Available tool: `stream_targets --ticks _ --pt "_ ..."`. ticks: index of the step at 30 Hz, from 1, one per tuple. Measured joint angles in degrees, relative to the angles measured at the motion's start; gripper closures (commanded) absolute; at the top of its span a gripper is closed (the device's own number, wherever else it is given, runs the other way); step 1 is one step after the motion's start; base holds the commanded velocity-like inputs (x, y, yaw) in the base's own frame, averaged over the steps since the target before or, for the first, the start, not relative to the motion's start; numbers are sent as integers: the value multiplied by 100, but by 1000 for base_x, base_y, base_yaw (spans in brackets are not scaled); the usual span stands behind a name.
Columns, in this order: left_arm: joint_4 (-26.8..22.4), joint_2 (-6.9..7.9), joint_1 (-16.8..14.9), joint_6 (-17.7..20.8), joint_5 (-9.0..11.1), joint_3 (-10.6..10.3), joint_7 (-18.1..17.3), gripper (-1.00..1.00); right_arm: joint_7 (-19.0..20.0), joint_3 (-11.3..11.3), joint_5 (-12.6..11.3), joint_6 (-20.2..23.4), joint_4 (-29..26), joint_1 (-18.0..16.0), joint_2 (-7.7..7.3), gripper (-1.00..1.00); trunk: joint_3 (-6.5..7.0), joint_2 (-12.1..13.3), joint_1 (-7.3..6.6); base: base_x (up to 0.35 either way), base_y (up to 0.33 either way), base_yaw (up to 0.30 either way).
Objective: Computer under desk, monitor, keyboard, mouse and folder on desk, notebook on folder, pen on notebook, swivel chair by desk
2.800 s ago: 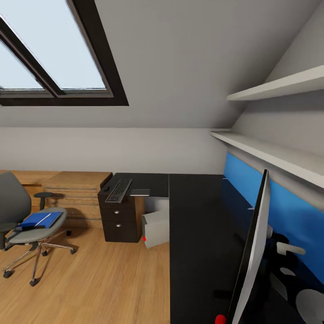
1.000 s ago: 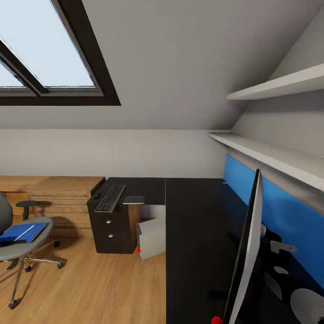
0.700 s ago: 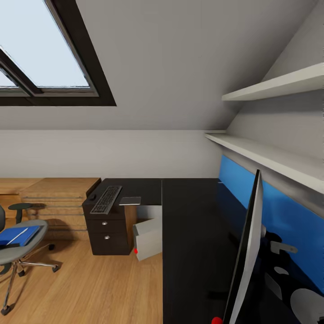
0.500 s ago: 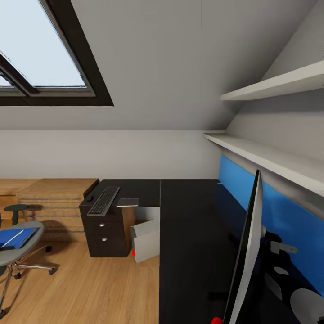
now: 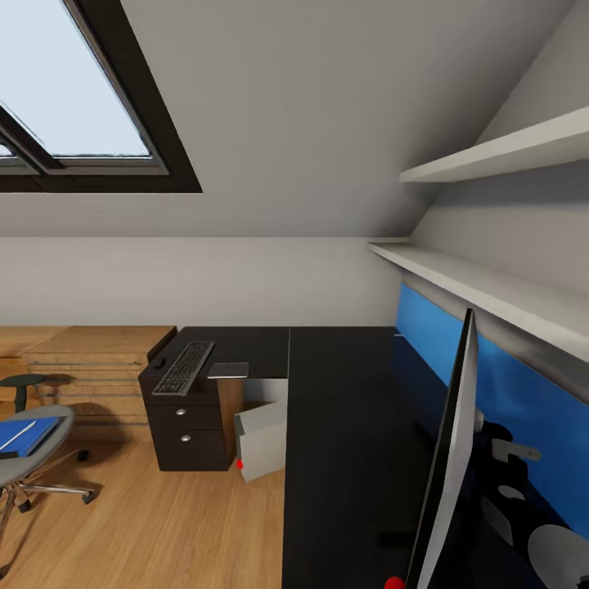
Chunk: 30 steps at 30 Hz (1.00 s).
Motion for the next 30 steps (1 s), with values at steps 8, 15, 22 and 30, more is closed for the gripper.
stream_targets --ticks 8,15,22,30 --pt "-1 5 2 0 -1 3 0 -100 -9 48 -81 -52 45 -6 -8 100 1 -2 -1 100 -1 0" --pt "-1 0 2 0 -2 3 0 -100 -14 33 -65 -49 41 -5 -5 100 1 -1 0 12 0 0" --pt "-1 0 2 0 -1 3 0 -100 -12 13 -40 -36 38 -6 -5 100 1 -1 0 0 0 0" --pt "1 -10 0 1 0 -1 -1 -100 1 -40 41 23 -19 2 1 100 0 3 2 -23 -61 0"
